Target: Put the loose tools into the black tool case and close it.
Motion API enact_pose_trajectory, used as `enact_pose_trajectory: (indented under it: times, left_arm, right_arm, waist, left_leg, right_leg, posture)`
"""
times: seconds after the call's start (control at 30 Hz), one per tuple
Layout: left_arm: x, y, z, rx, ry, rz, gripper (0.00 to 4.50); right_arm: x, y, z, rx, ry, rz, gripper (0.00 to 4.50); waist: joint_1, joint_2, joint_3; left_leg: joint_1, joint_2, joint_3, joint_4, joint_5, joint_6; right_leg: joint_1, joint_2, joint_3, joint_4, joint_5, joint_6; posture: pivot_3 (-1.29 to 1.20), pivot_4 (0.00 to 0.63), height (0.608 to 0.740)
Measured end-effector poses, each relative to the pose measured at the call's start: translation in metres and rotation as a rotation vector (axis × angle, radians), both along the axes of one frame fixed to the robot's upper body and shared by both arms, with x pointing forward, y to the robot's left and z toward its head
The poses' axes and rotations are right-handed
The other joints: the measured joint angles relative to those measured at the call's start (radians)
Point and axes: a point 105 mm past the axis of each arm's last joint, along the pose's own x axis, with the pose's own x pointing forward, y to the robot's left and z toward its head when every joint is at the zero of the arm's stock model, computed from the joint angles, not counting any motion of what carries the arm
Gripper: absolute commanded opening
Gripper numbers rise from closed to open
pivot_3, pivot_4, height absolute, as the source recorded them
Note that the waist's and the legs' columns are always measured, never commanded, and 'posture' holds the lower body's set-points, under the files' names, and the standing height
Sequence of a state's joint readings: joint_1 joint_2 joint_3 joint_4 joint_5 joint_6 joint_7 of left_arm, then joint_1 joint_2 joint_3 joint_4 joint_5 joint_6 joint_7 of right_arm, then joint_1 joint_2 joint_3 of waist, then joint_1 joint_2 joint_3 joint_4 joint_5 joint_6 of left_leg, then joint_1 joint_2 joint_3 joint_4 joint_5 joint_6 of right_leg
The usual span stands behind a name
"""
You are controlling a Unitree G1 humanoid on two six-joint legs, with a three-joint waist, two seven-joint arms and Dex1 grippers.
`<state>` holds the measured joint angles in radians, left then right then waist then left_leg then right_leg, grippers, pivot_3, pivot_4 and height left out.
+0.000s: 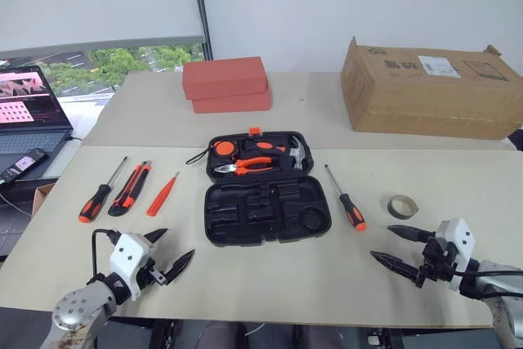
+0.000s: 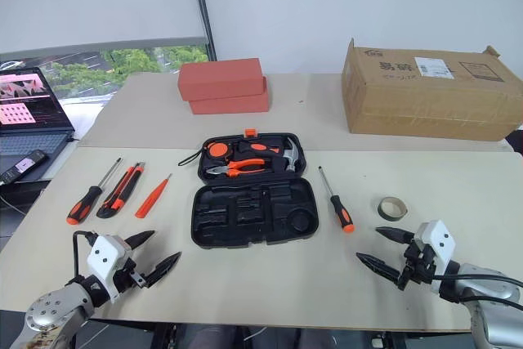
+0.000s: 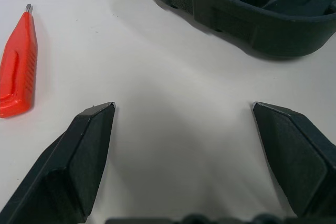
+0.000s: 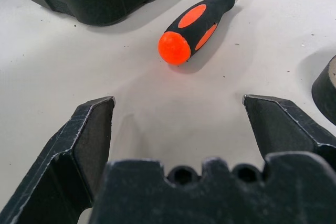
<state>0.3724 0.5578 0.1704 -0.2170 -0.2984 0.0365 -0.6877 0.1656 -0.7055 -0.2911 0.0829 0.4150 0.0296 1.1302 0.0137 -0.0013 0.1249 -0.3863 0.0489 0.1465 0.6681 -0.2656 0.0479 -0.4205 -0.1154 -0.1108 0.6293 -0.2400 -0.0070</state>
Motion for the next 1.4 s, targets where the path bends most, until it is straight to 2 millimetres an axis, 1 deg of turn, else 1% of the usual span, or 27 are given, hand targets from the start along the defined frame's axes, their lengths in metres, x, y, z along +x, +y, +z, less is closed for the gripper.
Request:
enact_pose_trajectory:
  times: [0.4, 0.5, 0.57, 0.63, 0.67, 0.73, 0.77, 0.83, 0.97, 1.03, 1.1, 1.13, 1.2, 1.27, 1.4]
  left_arm:
    - [0.002, -0.001, 0.004, -0.011, -0.003, -0.032, 4.50]
    - [0.004, 0.001, 0.005, -0.018, -0.005, -0.031, 4.50]
    - [0.007, 0.006, 0.008, -0.032, -0.009, -0.005, 4.50]
    - [0.015, 0.018, 0.018, -0.055, -0.035, 0.049, 4.50]
    - [0.022, 0.026, 0.023, -0.068, -0.044, 0.085, 4.50]
    - [0.033, 0.045, 0.033, -0.065, -0.070, 0.167, 4.50]
    - [0.040, 0.060, 0.041, -0.077, -0.089, 0.233, 4.50]
    - [0.048, 0.080, 0.051, -0.100, -0.112, 0.326, 4.50]
    - [0.060, 0.105, 0.063, -0.125, -0.119, 0.440, 4.50]
    - [0.070, 0.122, 0.081, -0.103, -0.151, 0.512, 4.50]
    - [0.074, 0.128, 0.090, -0.091, -0.161, 0.537, 4.50]
    - [0.076, 0.129, 0.092, -0.092, -0.154, 0.547, 4.50]
    - [0.078, 0.131, 0.090, -0.107, -0.126, 0.561, 4.50]
    - [0.075, 0.139, 0.082, -0.105, -0.074, 0.584, 4.50]
    - [0.070, 0.155, 0.069, -0.070, 0.006, 0.617, 4.50]
  right_arm:
    - [0.001, 0.000, 0.001, 0.002, -0.003, 0.011, 4.49]
    - [0.005, 0.005, 0.009, 0.021, -0.027, 0.043, 4.49]
    - [0.005, 0.011, 0.015, 0.048, -0.034, 0.074, 4.49]
    - [0.008, 0.024, 0.027, 0.086, -0.055, 0.124, 4.49]
    - [0.010, 0.033, 0.036, 0.105, -0.072, 0.161, 4.49]
    - [0.014, 0.053, 0.052, 0.133, -0.106, 0.241, 4.49]
    - [0.015, 0.065, 0.062, 0.149, -0.120, 0.294, 4.49]
    - [0.017, 0.080, 0.074, 0.159, -0.139, 0.359, 4.49]
    - [0.021, 0.097, 0.088, 0.167, -0.155, 0.432, 4.49]
    - [0.021, 0.110, 0.099, 0.171, -0.179, 0.491, 4.49]
    - [0.021, 0.117, 0.106, 0.177, -0.197, 0.523, 4.49]
    - [0.021, 0.120, 0.107, 0.184, -0.198, 0.535, 4.49]
    - [0.021, 0.125, 0.109, 0.193, -0.202, 0.550, 4.49]
    - [0.020, 0.126, 0.111, 0.191, -0.204, 0.554, 4.49]
    - [0.020, 0.126, 0.110, 0.192, -0.199, 0.552, 4.49]
  waist:
    - [0.000, 0.000, 0.000]
    - [-0.001, 0.000, 0.000]
    - [-0.001, -0.002, 0.001]
    - [-0.002, -0.003, 0.002]
    - [-0.003, -0.004, 0.003]
    - [-0.004, -0.005, 0.003]
    - [-0.004, -0.006, 0.004]
    - [-0.002, -0.007, 0.005]
    - [0.002, -0.010, 0.006]
    - [0.003, -0.013, 0.008]
    - [0.001, -0.013, 0.008]
    - [0.000, -0.013, 0.008]
    - [-0.001, -0.013, 0.008]
    - [-0.004, -0.014, 0.008]
    - [-0.004, -0.015, 0.009]
  left_leg:
    - [0.000, 0.000, 0.000, 0.000, 0.000, 0.000]
    - [0.000, 0.000, 0.000, 0.001, 0.000, 0.000]
    - [-0.001, 0.001, 0.000, 0.001, 0.000, 0.000]
    - [-0.001, 0.001, -0.001, 0.001, 0.001, -0.001]
    - [-0.001, 0.001, -0.001, 0.001, 0.001, -0.001]
    - [-0.001, 0.002, -0.001, 0.001, 0.001, -0.002]
    - [-0.001, 0.002, -0.001, 0.001, 0.001, -0.002]
    - [-0.002, 0.001, -0.002, 0.001, 0.001, -0.002]
    - [-0.004, 0.000, -0.003, 0.001, 0.001, -0.001]
    - [-0.005, 0.000, -0.004, 0.002, 0.002, -0.003]
    - [-0.004, 0.000, -0.004, 0.001, 0.002, -0.003]
    - [-0.004, 0.000, -0.004, 0.001, 0.002, -0.003]
    - [-0.005, 0.000, -0.004, 0.001, 0.004, -0.007]
    - [-0.005, 0.000, -0.004, 0.001, 0.006, -0.010]
    - [-0.004, 0.001, -0.004, 0.001, 0.006, -0.009]
  right_leg:
    - [0.000, 0.001, 0.000, 0.000, 0.001, -0.001]
    - [0.000, 0.001, 0.000, 0.000, 0.001, -0.001]
    - [-0.001, 0.001, 0.000, 0.001, 0.001, -0.001]
    - [-0.001, 0.001, 0.000, 0.001, 0.002, -0.004]
    - [-0.001, 0.001, 0.000, 0.001, 0.002, -0.004]
    - [-0.001, 0.001, 0.000, 0.001, 0.002, -0.003]
    - [-0.001, 0.002, -0.001, 0.001, 0.002, -0.004]
    - [-0.001, 0.001, -0.002, 0.001, 0.005, -0.008]
    - [-0.001, 0.002, -0.007, 0.001, 0.006, -0.008]
    - [-0.001, 0.001, -0.009, 0.001, 0.006, -0.009]
    - [0.000, 0.001, -0.010, 0.001, 0.006, -0.009]
    - [0.000, 0.001, -0.009, 0.001, 0.006, -0.009]
    - [0.000, 0.001, -0.010, 0.001, 0.006, -0.009]
    - [-0.001, 0.002, -0.009, 0.002, 0.006, -0.009]
    - [-0.001, 0.002, -0.010, 0.003, 0.006, -0.009]
  posture:
    - [0.00, 0.150, 0.711]
    - [0.00, 0.150, 0.711]
    - [0.00, 0.150, 0.711]
    - [0.00, 0.150, 0.711]
    - [0.00, 0.150, 0.711]
    - [0.00, 0.150, 0.711]
    - [0.00, 0.150, 0.711]
    - [0.00, 0.150, 0.711]
    - [0.00, 0.150, 0.711]
    - [0.00, 0.150, 0.711]
    - [0.00, 0.150, 0.711]
    - [0.00, 0.150, 0.711]
    - [0.00, 0.150, 0.711]
    - [0.00, 0.150, 0.711]
    - [0.00, 0.150, 0.711]
